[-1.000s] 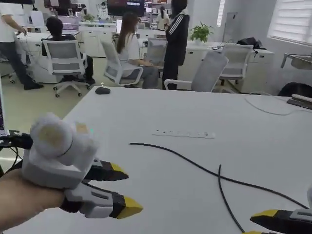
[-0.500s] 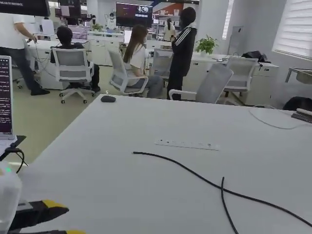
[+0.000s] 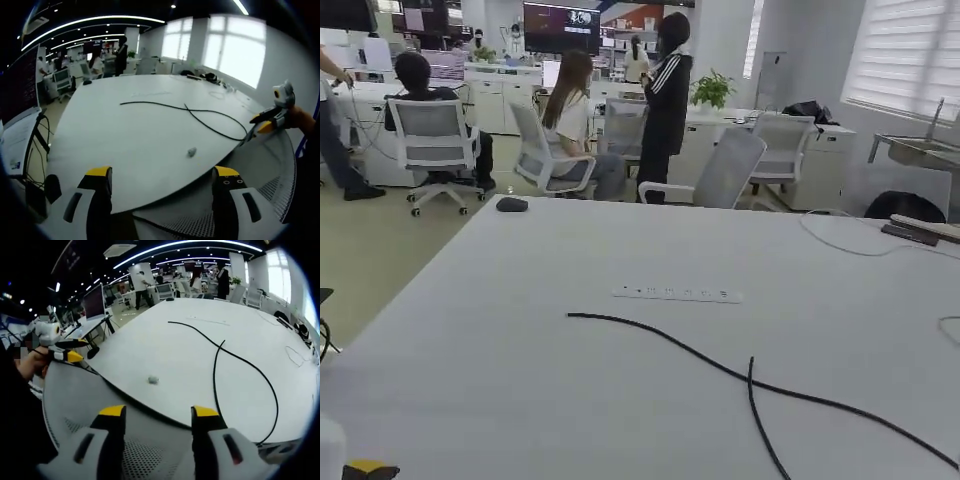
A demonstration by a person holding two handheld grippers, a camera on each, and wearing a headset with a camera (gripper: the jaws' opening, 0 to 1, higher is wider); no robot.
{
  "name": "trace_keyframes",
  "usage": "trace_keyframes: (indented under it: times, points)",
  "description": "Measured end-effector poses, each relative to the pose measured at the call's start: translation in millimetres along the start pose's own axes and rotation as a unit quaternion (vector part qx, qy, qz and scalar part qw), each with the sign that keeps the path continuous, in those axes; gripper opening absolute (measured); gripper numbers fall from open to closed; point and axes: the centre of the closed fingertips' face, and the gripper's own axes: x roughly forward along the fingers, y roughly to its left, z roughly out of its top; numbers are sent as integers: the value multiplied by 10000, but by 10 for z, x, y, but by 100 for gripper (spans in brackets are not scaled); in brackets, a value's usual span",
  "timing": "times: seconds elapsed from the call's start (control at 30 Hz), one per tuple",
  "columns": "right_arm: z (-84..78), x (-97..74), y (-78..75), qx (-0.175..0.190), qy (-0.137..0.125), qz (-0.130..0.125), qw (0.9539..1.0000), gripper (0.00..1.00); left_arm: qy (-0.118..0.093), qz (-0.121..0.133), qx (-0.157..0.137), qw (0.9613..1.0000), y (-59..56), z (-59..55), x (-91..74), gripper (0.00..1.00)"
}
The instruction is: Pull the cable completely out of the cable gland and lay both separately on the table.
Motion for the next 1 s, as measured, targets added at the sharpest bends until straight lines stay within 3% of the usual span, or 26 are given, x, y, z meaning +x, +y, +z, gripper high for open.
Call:
trace_keyframes:
  times: [0.23, 0.37, 1.0]
  points:
    - [-38, 84, 14, 1, 115, -12, 9999, 55, 68, -137, 87, 9998, -83, -10, -6, 81]
    - [-48, 112, 36, 37, 99, 29, 9999, 54, 185, -116, 206, 9995, -61, -52, 4, 79]
    - [-130, 225, 91, -38, 311, 73, 9995, 53, 109, -192, 8, 9998, -128, -88, 2, 76]
